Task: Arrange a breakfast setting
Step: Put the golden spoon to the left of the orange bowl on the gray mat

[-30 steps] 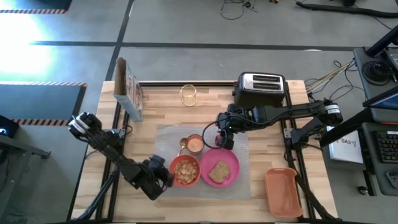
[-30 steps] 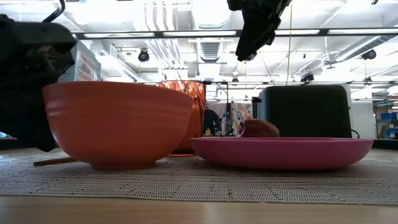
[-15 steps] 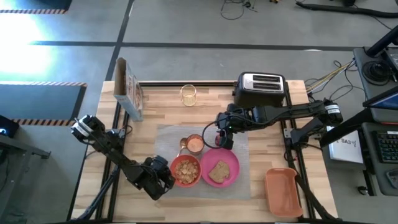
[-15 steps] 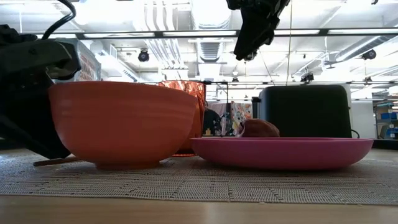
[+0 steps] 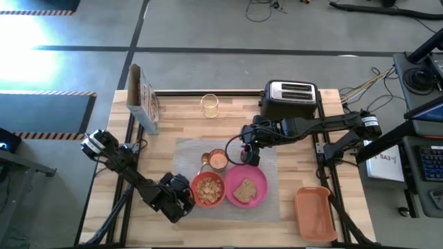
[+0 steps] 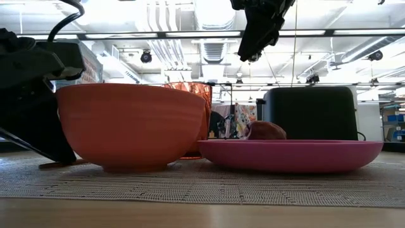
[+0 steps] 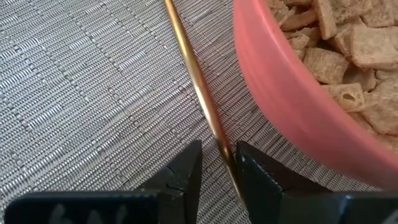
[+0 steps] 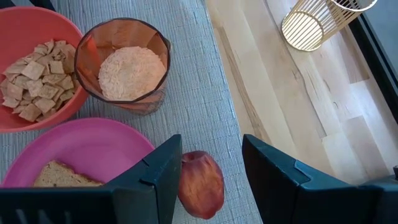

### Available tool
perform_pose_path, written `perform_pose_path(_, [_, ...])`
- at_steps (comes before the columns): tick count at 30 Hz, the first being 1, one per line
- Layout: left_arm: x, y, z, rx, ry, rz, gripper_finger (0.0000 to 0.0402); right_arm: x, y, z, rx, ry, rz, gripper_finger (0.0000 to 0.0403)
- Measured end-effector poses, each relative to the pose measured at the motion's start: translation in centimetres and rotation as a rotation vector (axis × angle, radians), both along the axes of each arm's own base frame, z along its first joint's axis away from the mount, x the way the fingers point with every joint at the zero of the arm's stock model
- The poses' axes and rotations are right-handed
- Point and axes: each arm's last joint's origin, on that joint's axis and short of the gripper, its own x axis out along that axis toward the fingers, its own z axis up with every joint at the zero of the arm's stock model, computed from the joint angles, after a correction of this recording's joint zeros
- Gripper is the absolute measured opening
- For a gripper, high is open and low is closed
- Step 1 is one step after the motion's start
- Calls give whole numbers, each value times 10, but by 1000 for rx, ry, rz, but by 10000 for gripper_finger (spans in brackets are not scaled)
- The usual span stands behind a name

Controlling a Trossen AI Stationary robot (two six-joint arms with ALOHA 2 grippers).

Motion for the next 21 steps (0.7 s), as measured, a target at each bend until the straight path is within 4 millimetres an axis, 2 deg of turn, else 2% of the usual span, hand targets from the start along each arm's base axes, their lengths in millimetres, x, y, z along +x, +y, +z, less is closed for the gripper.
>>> perform_pose_path(5, [-1,1,0,1,10,1,67,0,0,0,0,0,0,160])
perform_pose_path(12, [-2,2,-1,-6,17,31,9,0,0,0,0,0,0,160])
perform_pose_path(21, [-6,1,0,-89,-20,178,6,0,0,0,0,0,0,160])
